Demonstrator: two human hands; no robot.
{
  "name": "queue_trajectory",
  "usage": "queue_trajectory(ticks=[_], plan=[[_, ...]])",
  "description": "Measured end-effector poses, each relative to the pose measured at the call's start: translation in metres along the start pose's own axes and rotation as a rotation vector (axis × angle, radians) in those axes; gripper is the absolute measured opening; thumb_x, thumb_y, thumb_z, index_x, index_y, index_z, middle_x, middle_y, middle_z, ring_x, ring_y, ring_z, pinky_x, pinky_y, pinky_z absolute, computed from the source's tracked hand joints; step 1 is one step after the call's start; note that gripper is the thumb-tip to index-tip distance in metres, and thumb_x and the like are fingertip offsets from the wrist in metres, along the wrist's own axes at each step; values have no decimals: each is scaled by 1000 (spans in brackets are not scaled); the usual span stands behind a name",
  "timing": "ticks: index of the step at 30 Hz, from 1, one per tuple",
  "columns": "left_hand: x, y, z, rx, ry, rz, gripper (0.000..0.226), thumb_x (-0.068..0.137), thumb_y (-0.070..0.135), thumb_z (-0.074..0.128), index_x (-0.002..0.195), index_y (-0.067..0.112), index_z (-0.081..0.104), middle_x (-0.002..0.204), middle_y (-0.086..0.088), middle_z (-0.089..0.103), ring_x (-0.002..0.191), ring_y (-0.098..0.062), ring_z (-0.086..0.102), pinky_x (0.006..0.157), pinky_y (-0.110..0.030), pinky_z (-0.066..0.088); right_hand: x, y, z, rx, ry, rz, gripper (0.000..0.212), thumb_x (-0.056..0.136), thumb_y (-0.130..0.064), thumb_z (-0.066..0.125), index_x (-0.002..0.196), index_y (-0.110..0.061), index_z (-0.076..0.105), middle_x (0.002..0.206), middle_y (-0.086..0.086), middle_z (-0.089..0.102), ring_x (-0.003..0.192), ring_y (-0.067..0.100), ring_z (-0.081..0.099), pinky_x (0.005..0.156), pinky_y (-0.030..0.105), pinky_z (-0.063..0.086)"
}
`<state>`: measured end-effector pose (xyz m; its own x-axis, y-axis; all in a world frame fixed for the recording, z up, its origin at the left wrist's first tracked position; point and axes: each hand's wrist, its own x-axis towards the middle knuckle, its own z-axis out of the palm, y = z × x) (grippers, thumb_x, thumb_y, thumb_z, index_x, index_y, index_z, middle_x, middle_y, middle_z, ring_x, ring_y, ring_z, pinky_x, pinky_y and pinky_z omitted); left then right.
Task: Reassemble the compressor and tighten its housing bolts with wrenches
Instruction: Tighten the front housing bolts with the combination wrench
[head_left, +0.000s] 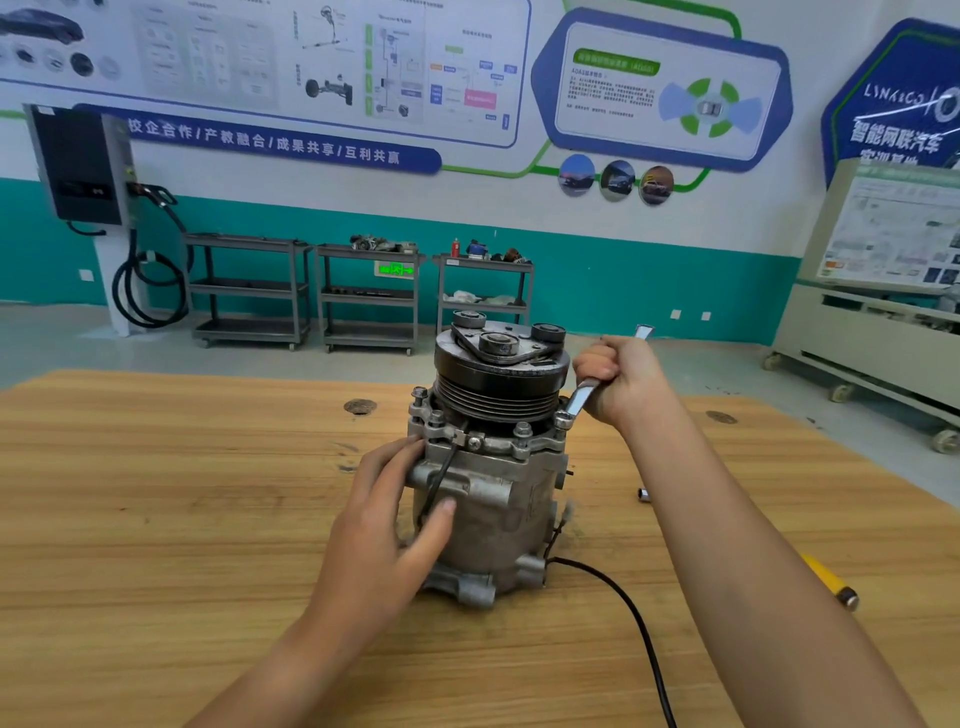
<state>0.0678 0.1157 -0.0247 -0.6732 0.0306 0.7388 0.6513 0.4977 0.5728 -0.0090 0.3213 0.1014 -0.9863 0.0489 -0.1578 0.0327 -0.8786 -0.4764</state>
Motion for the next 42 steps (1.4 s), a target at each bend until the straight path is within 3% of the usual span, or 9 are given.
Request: queue_trajectory(ticks=[5,12,16,21,25,29,32,38,42], plan=[[1,-4,-1,57,-19,7,60,74,17,76,129,9,51,121,9,48,107,11,40,89,6,26,-25,0,-18,142,73,-279,36,98,-12,32,63,-16,28,36,-6,22,26,7,21,28,16,19],[1,-1,0,54,-8,10,61,75,21,77,128,5,51,121,5,48,108,6,40,89,5,26,-89,47,-47,19,-75,-812,39,100,-25,31,62,-18,41,38,-7,22,34,11,23,41,17,28],[1,0,0,47,-13,-7,57,78,19,72,129,5,51,123,5,47,110,7,40,90,5,26,-100,59,-50,16,-35,-761,49,100,-36,32,56,-20,44,37,-7,20,34,10,19,39,16,23],[0,-1,0,17,-11,5,53,83,21,69,130,16,47,120,18,41,111,27,31,88,6,25,-99,26,-29,47,-65,-654,57,90,-66,31,66,-16,44,43,-6,22,37,9,22,38,15,22],[2,-2,-2,42,-22,-6,60,73,17,77,127,8,52,117,17,44,107,12,39,89,6,25,-86,5,-8,23,-133,-606,57,92,-65,26,72,-15,44,44,-6,24,36,8,21,34,14,19],[7,6,-5,35,-28,-47,77,61,55,66,122,11,54,112,14,47,103,5,42,86,4,29,-63,-5,7,7,-90,-498,59,95,-62,23,72,-13,47,42,-6,24,32,7,18,31,14,14],[12,10,-2,86,-15,-86,92,50,68,60,123,13,51,109,10,45,96,-1,44,81,-7,35,-48,-6,10,44,-41,-455,60,95,-61,22,72,-11,47,41,-5,24,32,7,17,32,15,12],[15,14,4,205,-1,-159,92,52,54,76,128,14,45,107,13,37,101,-14,51,87,-39,47,-32,-4,11,49,4,-408,57,97,-59,22,72,-12,43,39,-5,23,29,7,17,30,15,13],[16,17,4,203,-12,-226,102,50,55,77,136,18,35,109,17,33,106,-9,45,94,-44,45,-24,-1,16,-29,15,-362,54,98,-56,22,73,-12,42,38,-6,22,28,7,17,29,15,13]])
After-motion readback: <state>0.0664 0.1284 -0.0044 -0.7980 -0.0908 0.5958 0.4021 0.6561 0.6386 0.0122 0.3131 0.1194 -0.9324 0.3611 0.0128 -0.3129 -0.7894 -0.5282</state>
